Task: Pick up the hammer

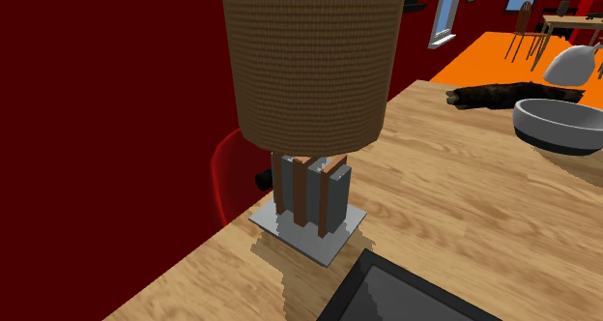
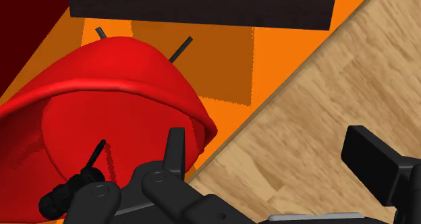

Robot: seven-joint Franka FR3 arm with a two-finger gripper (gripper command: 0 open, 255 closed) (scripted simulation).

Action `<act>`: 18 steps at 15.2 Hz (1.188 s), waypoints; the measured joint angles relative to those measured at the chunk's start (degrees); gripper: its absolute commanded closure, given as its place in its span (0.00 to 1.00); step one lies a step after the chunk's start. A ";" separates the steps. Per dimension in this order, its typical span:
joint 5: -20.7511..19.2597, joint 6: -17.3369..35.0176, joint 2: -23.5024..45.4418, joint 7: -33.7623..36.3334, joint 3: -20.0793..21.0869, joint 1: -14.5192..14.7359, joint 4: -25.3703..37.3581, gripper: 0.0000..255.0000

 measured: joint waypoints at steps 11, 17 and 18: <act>0.22 13.62 17.66 2.89 -3.06 -2.98 2.55 0.00; 1.42 20.35 29.83 4.24 -5.36 -4.63 7.00 0.00; 1.85 21.64 32.46 4.46 -5.71 -4.81 8.16 0.00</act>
